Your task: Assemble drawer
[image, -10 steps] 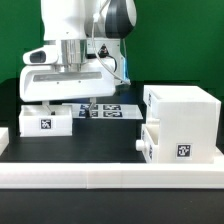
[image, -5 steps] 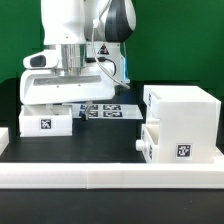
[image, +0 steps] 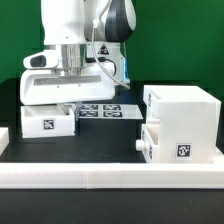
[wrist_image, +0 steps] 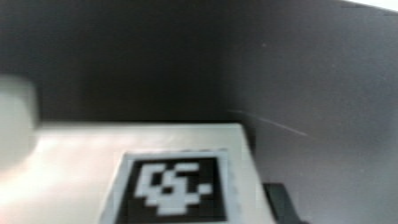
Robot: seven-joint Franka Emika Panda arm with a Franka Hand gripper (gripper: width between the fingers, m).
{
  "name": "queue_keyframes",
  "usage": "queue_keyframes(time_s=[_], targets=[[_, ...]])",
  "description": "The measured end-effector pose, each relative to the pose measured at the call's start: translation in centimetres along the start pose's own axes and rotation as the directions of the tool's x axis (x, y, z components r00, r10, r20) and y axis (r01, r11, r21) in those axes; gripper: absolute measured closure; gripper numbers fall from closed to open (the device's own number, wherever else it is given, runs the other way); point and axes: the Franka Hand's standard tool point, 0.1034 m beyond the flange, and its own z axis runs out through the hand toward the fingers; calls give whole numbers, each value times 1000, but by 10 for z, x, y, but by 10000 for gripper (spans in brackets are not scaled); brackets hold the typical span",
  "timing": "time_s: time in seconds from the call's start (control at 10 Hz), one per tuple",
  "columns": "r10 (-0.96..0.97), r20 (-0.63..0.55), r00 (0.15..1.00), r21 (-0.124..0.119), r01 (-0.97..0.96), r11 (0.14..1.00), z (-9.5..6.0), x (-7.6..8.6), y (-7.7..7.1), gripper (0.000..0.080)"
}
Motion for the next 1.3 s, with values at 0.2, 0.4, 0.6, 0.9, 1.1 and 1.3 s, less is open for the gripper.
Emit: queue_keyframes(time_s=[0.2,0.4,0.6,0.9,1.1,1.3], targets=[[-12,-3,1000,0,12,1000,-2,4,-4,758],[-21,-3,1000,2,21,1000,-7,9,-7,758],[-26,-10,1000,10,26,1000,-26,31,-28,758],[-108,-5,994,27,108,994,-52,73,-52,758],[-208,-28,978,25,208,978,-53,92,-45,758],[-290,-26,957,24,291,957,-52,90,-46,758]])
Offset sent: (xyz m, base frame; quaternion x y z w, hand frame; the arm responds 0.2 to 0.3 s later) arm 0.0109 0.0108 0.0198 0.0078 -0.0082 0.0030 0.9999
